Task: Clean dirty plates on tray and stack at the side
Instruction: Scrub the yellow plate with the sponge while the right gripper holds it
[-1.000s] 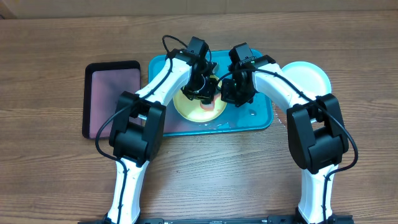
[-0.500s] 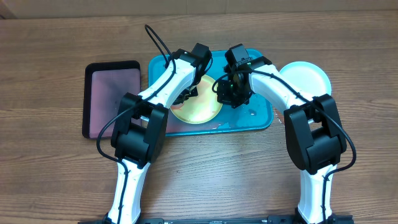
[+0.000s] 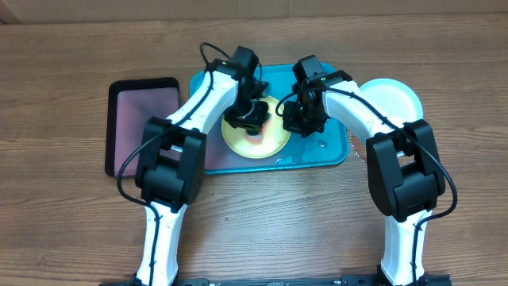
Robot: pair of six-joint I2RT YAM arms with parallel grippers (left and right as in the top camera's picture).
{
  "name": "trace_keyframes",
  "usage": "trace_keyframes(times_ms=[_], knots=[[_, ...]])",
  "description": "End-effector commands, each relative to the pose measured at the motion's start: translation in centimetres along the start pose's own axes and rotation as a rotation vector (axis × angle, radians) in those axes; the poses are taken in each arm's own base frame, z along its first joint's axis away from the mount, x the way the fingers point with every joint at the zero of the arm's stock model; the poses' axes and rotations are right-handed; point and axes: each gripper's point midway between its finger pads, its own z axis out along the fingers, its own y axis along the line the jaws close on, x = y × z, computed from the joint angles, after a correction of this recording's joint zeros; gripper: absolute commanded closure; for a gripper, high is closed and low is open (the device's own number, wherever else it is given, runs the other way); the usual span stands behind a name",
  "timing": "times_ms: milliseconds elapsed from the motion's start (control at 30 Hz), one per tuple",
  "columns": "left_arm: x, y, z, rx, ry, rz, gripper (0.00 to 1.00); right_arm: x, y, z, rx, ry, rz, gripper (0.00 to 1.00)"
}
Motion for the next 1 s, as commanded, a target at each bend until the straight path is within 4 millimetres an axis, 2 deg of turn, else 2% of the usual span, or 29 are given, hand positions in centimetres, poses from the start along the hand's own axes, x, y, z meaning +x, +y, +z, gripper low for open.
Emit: trace_keyframes(times_ms=[0, 67, 133, 200, 267, 367, 467, 600, 700, 767, 833, 933, 967], knots=[[0.2, -1.8, 2.0, 0.101, 0.016, 0.009, 0.96, 0.2, -0.2, 0.6, 0.019, 0.005, -0.012, 0.96], [-0.6, 0.6, 2.1, -0.036, -0.019, -0.104, 0.96, 0.2, -0.2, 0.6, 0.019, 0.005, -0.012, 0.96], [-1.0, 4.1, 1.6, -0.241, -0.069, -0.246, 0.96, 0.2, -0.2, 0.6, 0.019, 0.005, -0.012, 0.96], [-0.6, 8.1, 0.0, -0.484, -0.130, -0.418, 0.96, 0.2, -0.2, 0.6, 0.020, 0.007, -0.011, 0.96], [0.5, 10.8, -1.7, -0.667, -0.167, -0.520, 0.96, 0.3, -0.2, 0.6, 0.021, 0.009, -0.010, 0.96], [1.9, 12.5, -3.4, -0.817, -0.179, -0.585, 0.96, 0.3, -0.2, 0.6, 0.022, 0.010, -0.010, 0.96], [3.0, 13.3, -4.5, -0.906, -0.170, -0.610, 0.96, 0.3, -0.2, 0.6, 0.020, 0.008, -0.011, 0.96], [3.4, 12.9, -4.2, -0.880, -0.140, -0.605, 0.96, 0.3, -0.3, 0.6, 0.021, 0.010, -0.010, 0.96], [3.6, 10.8, -2.1, -0.718, -0.036, -0.509, 0.96, 0.4, -0.3, 0.6, 0.022, 0.012, -0.009, 0.96], [3.6, 8.4, -0.4, -0.545, 0.034, -0.440, 0.96, 0.4, -0.3, 0.6, 0.022, 0.012, -0.009, 0.96], [3.2, 4.8, 1.2, -0.310, 0.089, -0.311, 0.96, 0.3, -0.2, 0.6, 0.022, 0.011, -0.010, 0.96], [2.5, -0.8, 2.0, 0.032, 0.108, -0.088, 0.96, 0.4, -0.3, 0.6, 0.022, 0.011, -0.009, 0.96], [2.4, -1.7, 2.0, 0.090, 0.102, -0.048, 0.96, 0.3, -0.3, 0.6, 0.022, 0.011, -0.009, 0.96]])
